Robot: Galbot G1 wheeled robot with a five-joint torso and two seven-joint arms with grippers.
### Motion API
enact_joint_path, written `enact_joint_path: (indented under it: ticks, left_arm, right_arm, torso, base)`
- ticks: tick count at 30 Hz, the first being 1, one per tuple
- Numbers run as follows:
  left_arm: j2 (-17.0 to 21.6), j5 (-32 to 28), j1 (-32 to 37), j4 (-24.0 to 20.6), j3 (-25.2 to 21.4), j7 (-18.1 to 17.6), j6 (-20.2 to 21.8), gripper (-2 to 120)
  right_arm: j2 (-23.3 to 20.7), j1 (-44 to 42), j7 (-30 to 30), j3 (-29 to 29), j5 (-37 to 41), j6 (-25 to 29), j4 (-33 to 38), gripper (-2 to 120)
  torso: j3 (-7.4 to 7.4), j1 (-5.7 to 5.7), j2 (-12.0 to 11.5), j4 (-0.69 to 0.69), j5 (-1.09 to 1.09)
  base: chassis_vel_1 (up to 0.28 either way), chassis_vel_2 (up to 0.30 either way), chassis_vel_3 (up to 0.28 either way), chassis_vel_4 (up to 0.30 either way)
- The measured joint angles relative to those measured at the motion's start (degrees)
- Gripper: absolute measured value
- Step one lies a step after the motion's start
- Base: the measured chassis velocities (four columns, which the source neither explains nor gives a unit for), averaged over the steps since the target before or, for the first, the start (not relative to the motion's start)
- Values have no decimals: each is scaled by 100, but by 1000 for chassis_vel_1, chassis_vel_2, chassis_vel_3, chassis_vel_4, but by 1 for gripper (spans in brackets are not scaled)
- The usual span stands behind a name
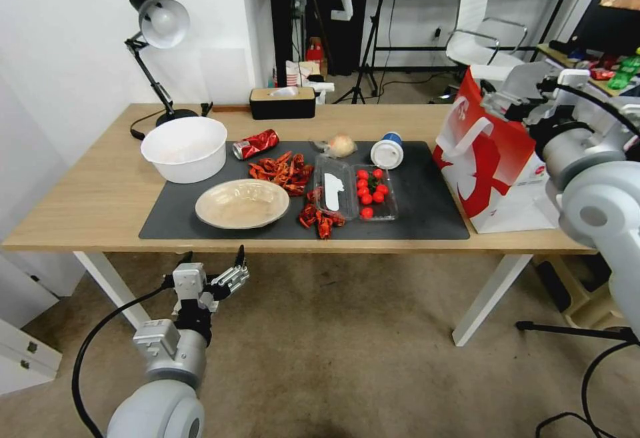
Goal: Pick up the trash from the table and place it into the takeout bag.
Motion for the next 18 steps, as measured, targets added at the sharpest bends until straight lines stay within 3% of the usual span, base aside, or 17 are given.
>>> enact_joint_path:
  ticks: [1, 2, 4, 7, 9, 12, 16, 18]
  left_arm:
    - [0, -10, 0, 47, -10, 130, -222, 100]
    - [0, -10, 0, 47, -10, 130, -222, 100]
    - [-2, 5, -1, 137, -43, 353, -608, 100]
    - [-4, 15, -3, 177, -62, 426, -782, 100]
    - [-5, 31, -23, 361, -104, 632, -1389, 100]
    - [-23, 158, -5, 481, -136, 747, -1749, 100]
    - [-42, 282, 32, 528, -162, 750, -1826, 100]
    - [-52, 470, 57, 575, -214, 731, -1873, 100]
  right_arm:
    - [12, -252, -484, 11, -82, 332, 69, 100]
    - [12, -252, -484, 11, -82, 332, 69, 100]
    - [91, -844, -1094, 10, -512, 836, 157, 100]
    - [145, -1105, -1323, 10, -724, 1155, 176, 100]
    - [293, -1764, -1687, 36, -1187, 1680, 265, 100]
    - [474, -2351, -1807, 76, -1623, 2097, 305, 100]
    - [677, -2787, -1853, 93, -1963, 2441, 211, 100]
    - [946, -3315, -1818, 121, -2445, 2933, -44, 100]
  torso:
    - [0, 0, 0, 1, 1]
    - [0, 0, 0, 1, 1]
    - [0, 0, 0, -1, 3]
    - [0, 0, 0, -2, 4]
    - [0, 0, 0, -3, 3]
    - [0, 0, 0, -2, -1]
    - [0, 0, 0, 0, 3]
    - [0, -1, 0, -1, 3]
  base:
    - [0, 0, 0, 0]
    - [0, 0, 0, 0]
    - [0, 0, 0, 0]
    - [0, 0, 0, 0]
    - [0, 0, 0, 0]
    - [0, 0, 0, 0]
    - [0, 0, 0, 0]
    - [0, 0, 0, 0]
